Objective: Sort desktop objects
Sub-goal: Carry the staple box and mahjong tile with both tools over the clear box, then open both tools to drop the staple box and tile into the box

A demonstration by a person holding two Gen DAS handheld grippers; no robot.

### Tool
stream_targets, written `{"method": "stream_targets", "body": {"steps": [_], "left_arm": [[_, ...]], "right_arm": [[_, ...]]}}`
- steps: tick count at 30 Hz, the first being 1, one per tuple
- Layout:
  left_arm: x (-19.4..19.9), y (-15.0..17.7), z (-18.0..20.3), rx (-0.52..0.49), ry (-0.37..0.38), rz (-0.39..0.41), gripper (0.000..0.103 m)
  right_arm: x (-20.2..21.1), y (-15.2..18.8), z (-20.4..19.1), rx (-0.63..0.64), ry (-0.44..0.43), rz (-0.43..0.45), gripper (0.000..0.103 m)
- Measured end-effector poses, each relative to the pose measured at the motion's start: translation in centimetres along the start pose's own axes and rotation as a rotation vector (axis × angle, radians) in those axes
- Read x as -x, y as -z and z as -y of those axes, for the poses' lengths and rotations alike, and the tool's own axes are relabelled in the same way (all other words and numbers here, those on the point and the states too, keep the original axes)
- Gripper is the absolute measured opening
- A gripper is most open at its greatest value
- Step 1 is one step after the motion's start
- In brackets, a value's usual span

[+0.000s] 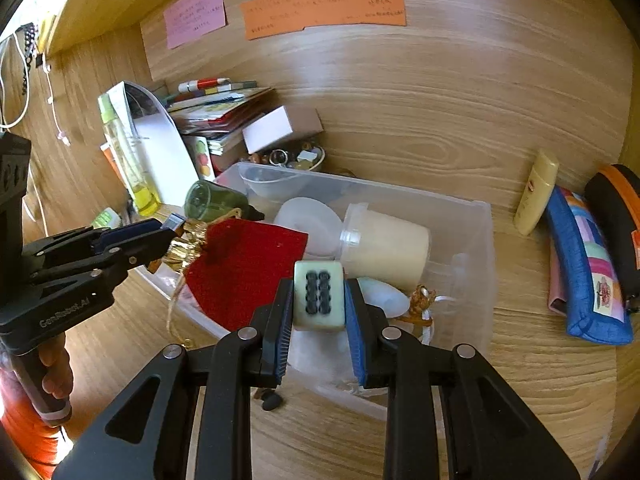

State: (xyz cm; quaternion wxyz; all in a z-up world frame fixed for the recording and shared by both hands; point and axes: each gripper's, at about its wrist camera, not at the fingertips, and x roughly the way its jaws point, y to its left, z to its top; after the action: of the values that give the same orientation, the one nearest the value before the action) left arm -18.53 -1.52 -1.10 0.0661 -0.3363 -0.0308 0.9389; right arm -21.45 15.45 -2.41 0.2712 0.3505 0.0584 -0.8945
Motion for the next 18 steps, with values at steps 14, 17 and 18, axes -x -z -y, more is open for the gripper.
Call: {"method": "stream_targets", "body": {"steps": [14,17,18], "left_arm": [[1.7,-0.2,0.4,-0.02,-0.001,0.026,0.027],[2.6,-0.1,0.3,-0.018,-0.012,0.046,0.034],[3.0,-0.1,0.2,-0.016,-0.016,0.055,0.036]], "right_arm": [[1.1,0.0,-0.9,0.056,0.047,0.045,0.029],[2.2,-0.1,-1.1,0.054,0.051,0.068,0.037],[2.7,0.0,-1.3,0.054,0.058,0.081,0.041]]}}
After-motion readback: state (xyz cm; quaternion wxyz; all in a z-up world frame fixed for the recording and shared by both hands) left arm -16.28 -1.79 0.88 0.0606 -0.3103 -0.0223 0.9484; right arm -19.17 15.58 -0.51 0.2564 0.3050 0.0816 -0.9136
